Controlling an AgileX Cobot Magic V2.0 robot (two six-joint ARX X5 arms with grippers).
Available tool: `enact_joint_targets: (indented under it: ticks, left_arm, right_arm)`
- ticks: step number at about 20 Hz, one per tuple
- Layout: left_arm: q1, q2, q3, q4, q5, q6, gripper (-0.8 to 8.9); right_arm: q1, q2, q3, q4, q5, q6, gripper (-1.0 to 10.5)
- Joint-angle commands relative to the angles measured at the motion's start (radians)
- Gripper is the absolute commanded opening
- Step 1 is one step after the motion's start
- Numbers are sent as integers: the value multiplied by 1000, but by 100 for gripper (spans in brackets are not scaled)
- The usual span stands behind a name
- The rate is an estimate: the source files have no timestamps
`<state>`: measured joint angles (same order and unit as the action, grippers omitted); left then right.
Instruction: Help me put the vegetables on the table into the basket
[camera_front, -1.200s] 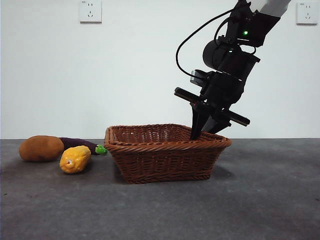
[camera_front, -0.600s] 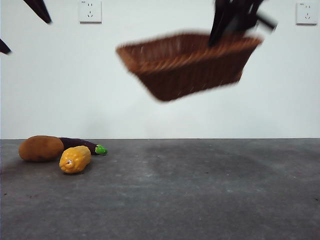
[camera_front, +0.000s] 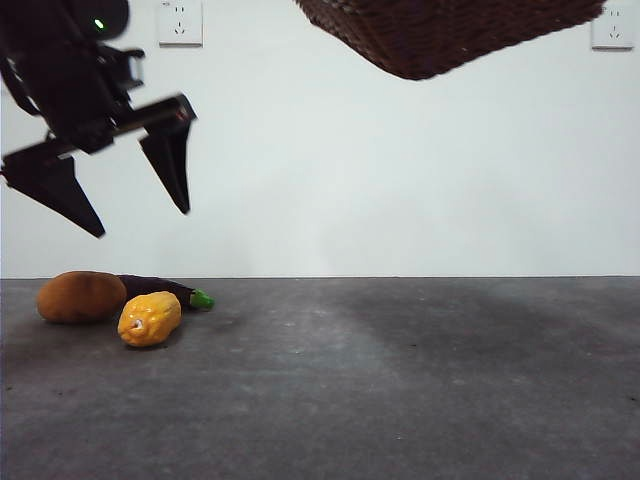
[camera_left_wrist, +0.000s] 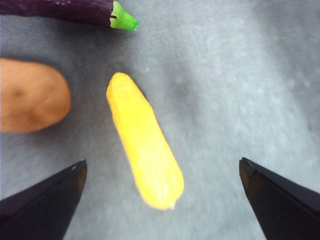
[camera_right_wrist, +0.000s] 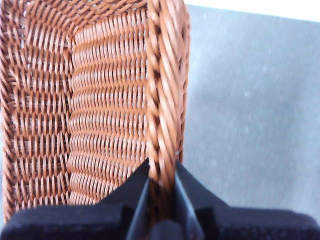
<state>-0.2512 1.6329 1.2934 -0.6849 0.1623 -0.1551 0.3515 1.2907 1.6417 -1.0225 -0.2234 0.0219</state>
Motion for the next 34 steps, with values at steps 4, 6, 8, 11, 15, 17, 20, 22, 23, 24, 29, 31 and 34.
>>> enact_joint_targets:
  ticks: [4, 6, 8, 11, 15, 17, 20, 22, 23, 24, 29, 31, 34]
  left_arm:
    - [-25, 136, 12, 4, -63, -53, 659]
    - [-29, 175, 12, -1, -62, -74, 659]
    - [-33, 204, 12, -2, -63, -81, 655]
    - [-47, 231, 12, 6, -93, -100, 594]
    - [-65, 248, 12, 17, -96, -103, 403]
    - [-71, 252, 12, 17, -96, -103, 306]
    - [-71, 252, 12, 14, -84, -102, 69]
    - [-71, 252, 12, 14, -54, -103, -8]
    - [-72, 252, 12, 15, -50, -103, -8]
    - [-75, 252, 12, 13, -50, -103, -8]
    - [-81, 192, 12, -39, -50, 18, -7]
    - [-82, 104, 12, -41, -24, 61, -7]
    - [-87, -97, 11, -43, 10, 127, -6]
  right_arm:
    - [0, -4, -2, -4, -4, -16, -8]
    - [0, -4, -2, -6, -4, -23, -8]
    - [0, -4, -2, -11, -4, -27, -8]
    - [0, -4, -3, -15, -4, -38, -8]
    - [0, -3, -3, -20, -4, -53, -8]
    - [0, -4, -3, -23, -4, -56, -8]
    - [0, -4, -3, -26, -4, -61, -8]
    - [0, -4, -3, -26, -4, -61, -8]
    - [0, -4, -3, -26, -4, -61, -8]
    - [0, -3, -3, -27, -4, -61, -8]
    - [0, 3, -3, -56, -3, -56, -8]
    - [0, 19, -3, -63, 1, -49, -8]
    - [0, 69, -4, -63, 0, -23, -8]
